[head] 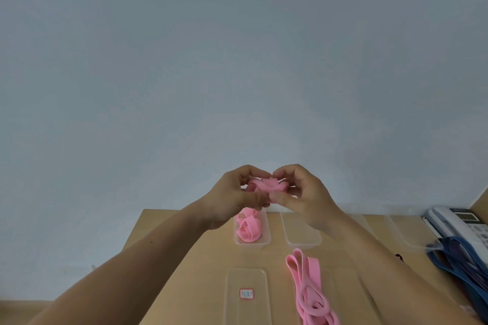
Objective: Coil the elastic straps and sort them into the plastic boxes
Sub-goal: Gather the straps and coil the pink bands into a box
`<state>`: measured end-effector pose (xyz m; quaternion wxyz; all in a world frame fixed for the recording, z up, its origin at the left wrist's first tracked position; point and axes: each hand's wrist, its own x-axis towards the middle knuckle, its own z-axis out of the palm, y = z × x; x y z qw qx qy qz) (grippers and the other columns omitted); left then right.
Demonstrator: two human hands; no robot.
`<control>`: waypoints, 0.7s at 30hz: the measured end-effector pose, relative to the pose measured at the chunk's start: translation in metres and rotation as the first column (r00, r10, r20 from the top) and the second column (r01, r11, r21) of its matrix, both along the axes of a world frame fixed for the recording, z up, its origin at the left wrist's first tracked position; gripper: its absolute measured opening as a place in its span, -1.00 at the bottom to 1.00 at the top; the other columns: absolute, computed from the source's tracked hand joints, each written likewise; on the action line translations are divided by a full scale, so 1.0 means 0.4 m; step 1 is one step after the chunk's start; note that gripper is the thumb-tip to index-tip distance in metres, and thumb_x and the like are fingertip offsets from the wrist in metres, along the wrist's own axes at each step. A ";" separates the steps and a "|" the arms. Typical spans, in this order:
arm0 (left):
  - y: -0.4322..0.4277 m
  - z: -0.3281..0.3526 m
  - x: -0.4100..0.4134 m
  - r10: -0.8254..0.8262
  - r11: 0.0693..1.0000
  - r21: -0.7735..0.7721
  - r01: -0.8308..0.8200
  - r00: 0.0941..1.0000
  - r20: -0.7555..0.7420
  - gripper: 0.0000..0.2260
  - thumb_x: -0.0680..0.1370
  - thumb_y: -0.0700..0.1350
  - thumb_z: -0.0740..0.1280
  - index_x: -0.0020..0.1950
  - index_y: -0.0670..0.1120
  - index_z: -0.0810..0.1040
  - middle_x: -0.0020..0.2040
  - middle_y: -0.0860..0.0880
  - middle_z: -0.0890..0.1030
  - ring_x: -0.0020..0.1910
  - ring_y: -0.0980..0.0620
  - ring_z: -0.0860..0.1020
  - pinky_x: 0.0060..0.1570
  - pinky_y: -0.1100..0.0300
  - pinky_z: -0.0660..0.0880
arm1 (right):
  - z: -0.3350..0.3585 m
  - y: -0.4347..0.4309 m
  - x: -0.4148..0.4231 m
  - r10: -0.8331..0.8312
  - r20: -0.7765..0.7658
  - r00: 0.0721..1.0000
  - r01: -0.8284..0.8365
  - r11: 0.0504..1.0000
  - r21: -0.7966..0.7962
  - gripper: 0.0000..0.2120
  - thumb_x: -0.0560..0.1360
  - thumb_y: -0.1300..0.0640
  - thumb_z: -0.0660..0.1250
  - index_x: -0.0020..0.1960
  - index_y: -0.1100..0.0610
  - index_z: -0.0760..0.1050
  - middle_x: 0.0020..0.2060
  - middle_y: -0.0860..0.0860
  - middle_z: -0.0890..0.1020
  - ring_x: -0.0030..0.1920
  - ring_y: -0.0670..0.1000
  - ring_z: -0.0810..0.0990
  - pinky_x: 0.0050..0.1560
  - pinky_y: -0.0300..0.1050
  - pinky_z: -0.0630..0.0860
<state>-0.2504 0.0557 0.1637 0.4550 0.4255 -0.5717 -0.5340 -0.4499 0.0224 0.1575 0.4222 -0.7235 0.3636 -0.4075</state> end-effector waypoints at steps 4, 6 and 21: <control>-0.002 -0.016 -0.001 -0.010 0.998 -0.067 0.015 0.998 0.068 -0.69 0.46 -0.31 0.50 0.16 -0.10 0.60 0.12 -0.14 0.65 0.03 -0.12 0.68 0.04 0.05 0.60 | 0.005 -0.006 0.001 0.038 -0.007 0.999 -0.037 0.993 0.114 -0.80 0.49 0.09 0.46 0.10 -0.05 0.60 -0.06 0.06 0.70 -0.09 -0.03 0.67 -0.07 -0.23 0.58; -0.001 -0.022 -0.003 0.018 0.996 -0.090 -0.011 0.997 0.075 -0.67 0.44 -0.25 0.52 0.16 -0.05 0.60 0.14 -0.10 0.65 0.04 -0.11 0.68 0.09 0.01 0.61 | 0.007 -0.008 0.003 0.014 -0.018 1.000 -0.012 0.993 0.115 -0.86 0.50 0.12 0.45 0.05 -0.02 0.63 -0.15 0.03 0.71 -0.20 -0.05 0.67 -0.16 -0.26 0.57; 0.010 -0.034 -0.012 0.339 0.927 -0.219 -0.304 0.929 0.147 -0.62 0.36 -0.07 0.61 -0.19 -0.14 0.40 -0.30 -0.17 0.65 -0.27 -0.15 0.69 -0.16 -0.18 0.59 | 0.013 -0.001 0.039 -0.196 0.176 0.965 0.164 0.969 0.183 -0.95 0.40 0.08 0.53 -0.16 0.04 0.70 -0.30 0.04 0.69 -0.38 -0.04 0.61 -0.32 -0.18 0.56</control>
